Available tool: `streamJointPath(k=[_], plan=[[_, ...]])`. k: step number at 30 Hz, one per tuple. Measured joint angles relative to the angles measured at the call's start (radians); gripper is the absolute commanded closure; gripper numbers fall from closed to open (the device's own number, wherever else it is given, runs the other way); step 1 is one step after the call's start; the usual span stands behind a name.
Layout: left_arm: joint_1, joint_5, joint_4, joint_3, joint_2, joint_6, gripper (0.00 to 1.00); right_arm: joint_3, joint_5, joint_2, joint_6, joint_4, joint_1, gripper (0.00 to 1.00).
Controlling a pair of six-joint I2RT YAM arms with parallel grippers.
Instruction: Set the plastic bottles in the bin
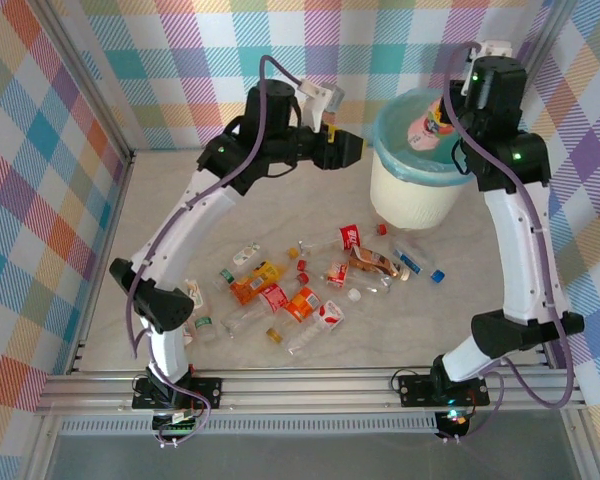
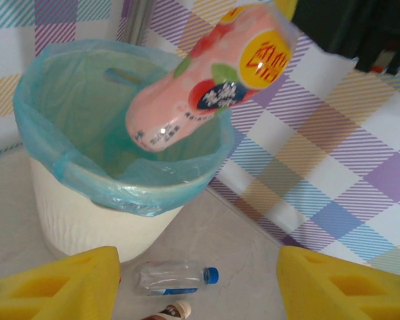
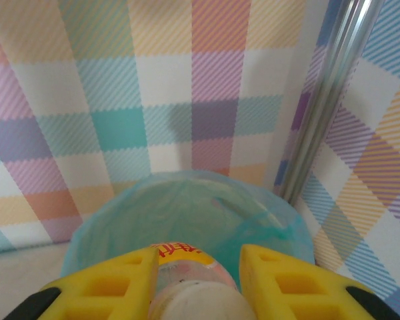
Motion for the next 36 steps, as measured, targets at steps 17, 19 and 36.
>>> streamJointPath(k=[17,19,36], plan=[[0.000,-0.026,-0.147,0.052,0.100,0.016,0.34,-0.072,-0.120,0.281,-0.003,-0.004,-0.025,0.85],[0.000,-0.037,-0.157,0.048,0.100,0.024,0.33,-0.072,-0.126,0.307,-0.003,-0.005,-0.029,0.76],[0.001,-0.143,-0.182,-0.023,0.089,0.051,0.31,0.089,-0.223,0.386,0.032,-0.123,-0.050,0.43]])
